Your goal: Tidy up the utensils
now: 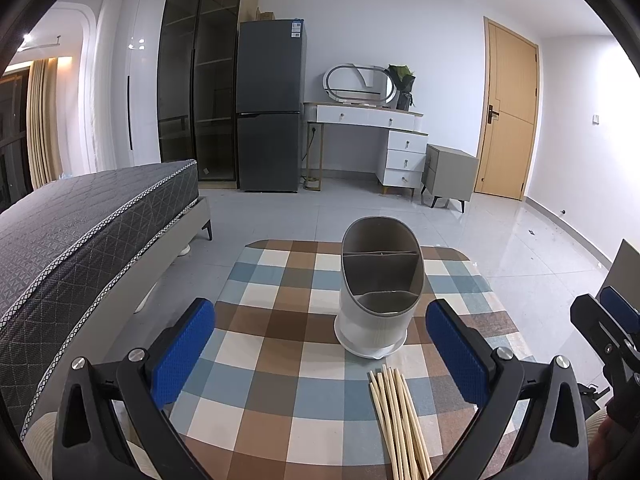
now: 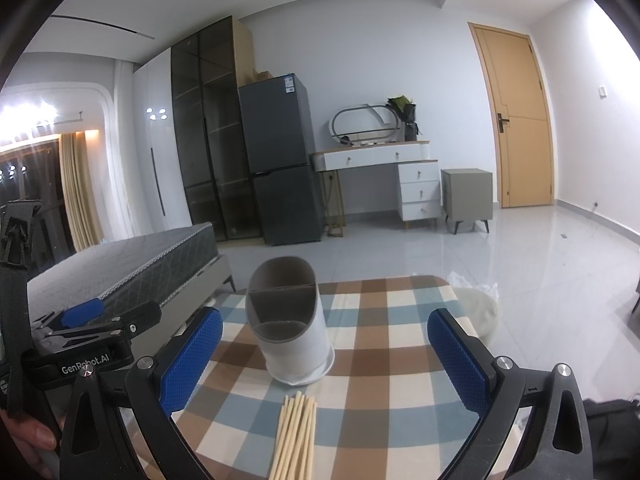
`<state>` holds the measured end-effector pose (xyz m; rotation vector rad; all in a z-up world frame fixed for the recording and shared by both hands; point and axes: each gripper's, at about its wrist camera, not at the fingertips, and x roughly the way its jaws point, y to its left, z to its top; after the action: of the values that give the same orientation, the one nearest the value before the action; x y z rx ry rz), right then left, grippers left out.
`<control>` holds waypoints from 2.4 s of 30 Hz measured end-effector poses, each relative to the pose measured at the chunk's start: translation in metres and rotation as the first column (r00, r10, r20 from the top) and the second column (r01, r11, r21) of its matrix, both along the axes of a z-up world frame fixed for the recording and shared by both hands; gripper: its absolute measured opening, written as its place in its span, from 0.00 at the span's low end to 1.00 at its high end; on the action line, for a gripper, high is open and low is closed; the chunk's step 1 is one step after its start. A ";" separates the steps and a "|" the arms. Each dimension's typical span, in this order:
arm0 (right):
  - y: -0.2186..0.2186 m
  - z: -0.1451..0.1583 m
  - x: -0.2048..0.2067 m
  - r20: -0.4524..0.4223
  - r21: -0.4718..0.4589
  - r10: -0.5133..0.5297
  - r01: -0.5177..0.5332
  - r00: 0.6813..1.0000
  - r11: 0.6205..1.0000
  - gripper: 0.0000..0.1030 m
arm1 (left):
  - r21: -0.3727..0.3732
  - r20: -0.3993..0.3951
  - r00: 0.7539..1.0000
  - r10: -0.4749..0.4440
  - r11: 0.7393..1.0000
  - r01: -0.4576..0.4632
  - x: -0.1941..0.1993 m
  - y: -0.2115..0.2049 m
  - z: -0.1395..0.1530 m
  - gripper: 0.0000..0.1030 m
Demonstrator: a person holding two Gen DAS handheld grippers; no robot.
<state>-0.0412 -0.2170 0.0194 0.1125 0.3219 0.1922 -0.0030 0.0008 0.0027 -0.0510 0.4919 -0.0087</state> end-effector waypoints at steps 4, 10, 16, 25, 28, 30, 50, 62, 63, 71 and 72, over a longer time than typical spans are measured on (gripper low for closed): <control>0.001 -0.001 0.000 0.000 0.000 0.000 0.000 1.000 1.000 1.00 | -0.001 -0.001 1.000 -0.001 1.000 0.001 0.000 0.000 0.000 0.99; 0.001 -0.001 0.000 0.000 -0.001 0.000 0.000 1.000 1.000 1.00 | -0.003 -0.003 1.000 -0.002 1.000 0.002 0.000 0.000 0.000 0.99; 0.000 -0.003 0.000 -0.002 -0.003 0.001 -0.001 1.000 1.000 1.00 | -0.003 -0.005 1.000 -0.004 1.000 0.004 0.000 0.000 0.000 0.99; -0.001 -0.006 0.002 -0.010 -0.004 -0.002 0.002 1.000 1.000 1.00 | -0.001 -0.032 0.999 -0.007 1.000 0.007 0.004 -0.001 -0.007 0.99; -0.001 -0.013 0.007 -0.032 -0.008 -0.002 0.002 0.999 1.000 1.00 | -0.006 -0.068 0.998 -0.014 1.000 0.014 0.011 -0.002 -0.014 0.99; 0.000 -0.018 0.013 -0.052 -0.014 -0.007 0.006 0.999 1.000 1.00 | -0.013 -0.113 0.993 -0.023 1.000 0.022 0.019 -0.002 -0.023 0.99; -0.024 -0.062 0.080 -0.334 0.047 -0.020 0.038 0.942 0.998 0.94 | -0.001 -0.671 0.738 -0.076 0.995 0.101 0.100 -0.032 -0.151 0.97; -0.033 -0.074 0.092 -0.414 0.105 -0.012 0.061 0.910 0.993 0.93 | 0.043 -0.730 0.684 -0.015 0.997 0.069 0.102 -0.039 -0.153 0.97; -0.032 -0.074 0.092 -0.414 0.105 -0.011 0.059 0.910 0.993 0.93 | 0.029 -0.738 0.674 -0.018 0.998 0.058 0.100 -0.037 -0.151 0.96; -0.033 -0.071 0.092 -0.406 0.116 0.005 0.046 0.914 0.992 0.93 | 0.019 -0.732 0.678 -0.065 0.993 0.116 0.088 -0.049 -0.129 0.56; -0.033 -0.072 0.093 -0.405 0.117 0.007 0.045 0.914 0.992 0.93 | 0.019 -0.733 0.677 -0.069 0.992 0.122 0.089 -0.052 -0.126 0.46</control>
<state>0.0514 -0.2500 -0.0521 0.2806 0.7245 0.1685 0.0856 -0.0517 -0.1231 0.0432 1.3140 -0.0785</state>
